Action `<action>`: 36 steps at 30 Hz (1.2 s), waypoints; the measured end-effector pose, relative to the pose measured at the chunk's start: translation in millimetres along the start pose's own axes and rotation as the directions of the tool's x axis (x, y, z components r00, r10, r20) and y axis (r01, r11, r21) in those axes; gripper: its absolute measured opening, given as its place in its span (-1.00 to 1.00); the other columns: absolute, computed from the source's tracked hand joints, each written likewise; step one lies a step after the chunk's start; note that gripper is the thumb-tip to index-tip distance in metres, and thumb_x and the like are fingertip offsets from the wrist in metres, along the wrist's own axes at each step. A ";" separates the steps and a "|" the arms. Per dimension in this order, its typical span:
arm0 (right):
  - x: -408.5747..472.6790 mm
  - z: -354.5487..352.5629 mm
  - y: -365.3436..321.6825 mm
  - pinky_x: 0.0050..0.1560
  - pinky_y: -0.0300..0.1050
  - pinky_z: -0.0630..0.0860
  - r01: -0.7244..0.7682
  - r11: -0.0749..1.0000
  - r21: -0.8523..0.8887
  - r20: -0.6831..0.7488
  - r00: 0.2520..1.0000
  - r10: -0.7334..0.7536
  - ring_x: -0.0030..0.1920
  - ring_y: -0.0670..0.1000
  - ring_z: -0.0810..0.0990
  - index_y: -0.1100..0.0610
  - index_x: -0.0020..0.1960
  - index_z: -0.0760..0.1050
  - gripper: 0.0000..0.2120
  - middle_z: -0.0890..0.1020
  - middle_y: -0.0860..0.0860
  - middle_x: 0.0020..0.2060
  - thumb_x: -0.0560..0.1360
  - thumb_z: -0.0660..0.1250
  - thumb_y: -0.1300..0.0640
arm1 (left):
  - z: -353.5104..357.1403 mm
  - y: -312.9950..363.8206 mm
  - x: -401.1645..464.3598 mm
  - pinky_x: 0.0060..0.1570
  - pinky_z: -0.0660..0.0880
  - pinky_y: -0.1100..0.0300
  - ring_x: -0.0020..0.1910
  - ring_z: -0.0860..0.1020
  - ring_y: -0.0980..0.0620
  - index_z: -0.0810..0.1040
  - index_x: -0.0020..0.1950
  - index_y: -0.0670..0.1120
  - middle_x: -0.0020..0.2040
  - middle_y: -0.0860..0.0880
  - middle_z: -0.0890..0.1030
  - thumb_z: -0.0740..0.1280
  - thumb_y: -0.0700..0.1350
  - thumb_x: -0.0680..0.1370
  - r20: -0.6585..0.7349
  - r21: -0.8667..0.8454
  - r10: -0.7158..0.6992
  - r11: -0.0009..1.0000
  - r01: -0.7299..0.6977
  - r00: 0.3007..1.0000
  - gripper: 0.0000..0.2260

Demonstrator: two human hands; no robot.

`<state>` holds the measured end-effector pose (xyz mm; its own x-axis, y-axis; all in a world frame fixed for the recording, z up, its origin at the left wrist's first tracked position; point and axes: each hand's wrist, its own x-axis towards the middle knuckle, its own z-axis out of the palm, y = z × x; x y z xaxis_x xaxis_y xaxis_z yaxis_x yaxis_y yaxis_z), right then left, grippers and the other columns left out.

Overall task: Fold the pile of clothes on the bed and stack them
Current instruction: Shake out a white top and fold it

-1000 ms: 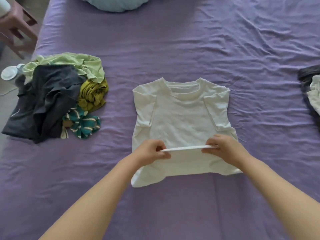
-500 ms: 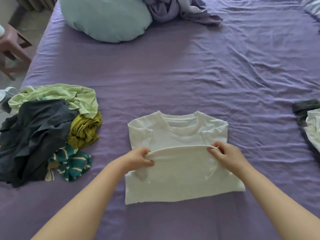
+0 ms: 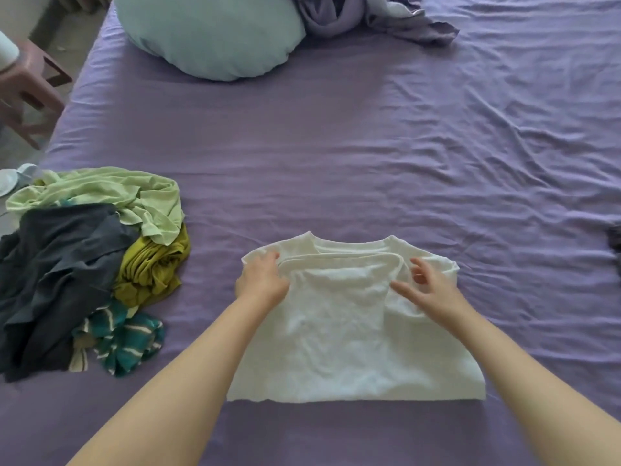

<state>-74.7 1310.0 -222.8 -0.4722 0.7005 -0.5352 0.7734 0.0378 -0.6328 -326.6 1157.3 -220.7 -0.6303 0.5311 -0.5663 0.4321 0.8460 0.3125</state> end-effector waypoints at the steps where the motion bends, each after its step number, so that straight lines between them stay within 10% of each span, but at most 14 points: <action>1: -4.3 1.9 7.2 0.33 -0.09 0.32 0.059 0.995 -0.076 0.020 0.998 -0.058 0.35 -0.02 0.36 0.09 0.51 0.15 -0.14 0.36 0.00 0.38 0.36 0.49 -0.12 | 4.5 -0.9 -0.1 0.26 0.39 -0.05 0.40 0.28 -0.11 0.15 0.52 0.03 0.40 -0.04 0.34 0.32 0.01 0.49 0.024 0.048 0.000 0.999 -0.001 1.000 -0.36; 4: -14.9 8.2 27.0 0.45 -0.04 0.18 0.233 0.920 -0.315 0.087 0.972 -0.216 0.47 -0.05 0.18 -0.02 0.54 -0.05 0.00 0.19 -0.15 0.45 0.33 0.53 -0.03 | 16.8 -4.2 -4.3 0.29 0.30 0.01 0.41 0.17 -0.11 -0.16 0.56 0.08 0.41 -0.04 0.18 0.42 0.17 0.40 0.098 0.264 0.087 0.958 -0.110 0.991 -0.05; 7: -14.7 14.1 33.9 0.22 -0.06 0.38 0.246 0.918 -0.310 -0.065 0.958 -0.279 0.34 0.08 0.42 0.07 0.49 0.23 -0.28 0.46 0.02 0.34 0.40 0.42 0.27 | 20.4 -11.9 -4.3 0.24 0.33 0.04 0.34 0.26 -0.10 -0.19 0.56 0.10 0.39 -0.02 0.21 0.35 0.02 0.49 0.046 0.333 0.169 0.927 -0.174 0.985 -0.15; 12: -1.4 -2.7 21.3 -0.18 -0.20 0.29 0.139 0.990 0.002 -0.419 0.899 -0.125 -0.11 0.07 0.56 0.17 0.03 0.62 -0.85 0.64 -0.01 -0.15 0.51 0.33 0.29 | 2.1 -16.5 0.1 0.01 0.48 -0.02 0.16 0.52 -0.17 0.34 0.46 0.02 0.29 -0.03 0.52 0.15 -0.25 0.57 -0.254 0.170 0.263 0.960 -0.224 0.931 -0.54; 16: 11.9 -20.8 22.8 -0.26 -0.06 0.30 0.083 0.965 0.250 -0.490 0.870 0.052 -0.31 0.00 0.37 -0.05 -0.28 0.39 -0.75 0.44 -0.12 -0.40 0.57 0.27 0.08 | -13.1 -9.8 11.1 -0.02 0.41 0.05 0.10 0.55 -0.13 0.57 0.20 -0.04 0.14 -0.05 0.61 0.19 -0.20 0.59 -0.384 0.122 0.210 0.977 -0.176 0.899 -0.74; 19: 19.8 -25.8 24.1 -0.20 -0.04 0.36 0.043 0.956 0.292 -0.518 0.847 0.120 -0.22 0.05 0.44 0.07 -0.11 0.47 -0.93 0.51 -0.03 -0.28 0.55 0.31 0.12 | -18.9 -2.1 20.2 0.06 0.32 0.06 0.12 0.52 -0.12 0.54 0.21 -0.03 0.14 -0.05 0.61 0.19 -0.19 0.58 -0.395 0.136 0.167 0.983 -0.122 0.903 -0.74; 23: 23.9 -21.1 32.3 0.23 0.05 0.38 -0.141 0.974 0.175 -0.435 0.877 0.205 0.19 0.17 0.48 0.24 0.38 0.32 -0.45 0.51 0.16 0.19 0.45 0.42 0.20 | -1.9 12.5 17.8 0.41 0.09 -0.04 0.39 0.27 -0.14 0.32 0.46 -0.03 0.40 -0.10 0.36 0.25 -0.19 0.51 -0.366 0.389 0.216 0.919 -0.062 0.905 -0.50; 28: 3.6 -6.5 43.2 0.21 0.10 0.39 -0.173 0.980 0.101 -0.445 0.873 0.200 0.20 0.20 0.45 0.24 0.45 0.22 -0.34 0.47 0.20 0.20 0.45 0.42 0.15 | 62.1 52.5 -23.5 0.16 0.46 -0.27 0.25 0.53 -0.22 0.62 0.20 -0.07 0.26 -0.19 0.56 0.58 -0.20 0.23 -0.228 0.509 0.653 0.712 -0.484 0.722 -0.46; 32: -20.1 5.6 53.8 0.14 0.05 0.38 -0.222 0.973 0.060 -0.392 0.891 0.227 0.24 0.21 0.43 0.22 0.46 0.22 -0.36 0.46 0.21 0.25 0.48 0.40 0.11 | 113.6 69.6 -41.5 0.40 -0.05 -0.39 0.54 -0.04 -0.21 0.09 0.55 0.12 0.57 -0.11 -0.03 0.15 0.33 0.50 0.121 0.552 0.638 0.593 -0.586 0.760 -0.33; 36: -38.2 6.6 63.7 0.02 -0.02 0.44 -0.217 0.975 0.043 -0.306 0.926 0.219 0.11 0.12 0.54 0.12 0.30 0.42 -0.56 0.60 0.10 0.15 0.45 0.41 0.12 | 132.0 74.0 -31.1 0.31 -0.44 -0.34 0.45 -0.47 -0.17 -0.43 0.45 0.17 0.43 -0.02 -0.52 -0.14 0.40 0.52 0.258 0.561 0.528 0.600 -0.570 0.809 -0.33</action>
<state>-10.1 1280.9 -246.4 -0.1380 0.8755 -0.4631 0.8382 -0.1458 -0.5255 -189.9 1197.1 -280.7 -0.1156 0.8641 -0.4899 0.9806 0.1778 0.0822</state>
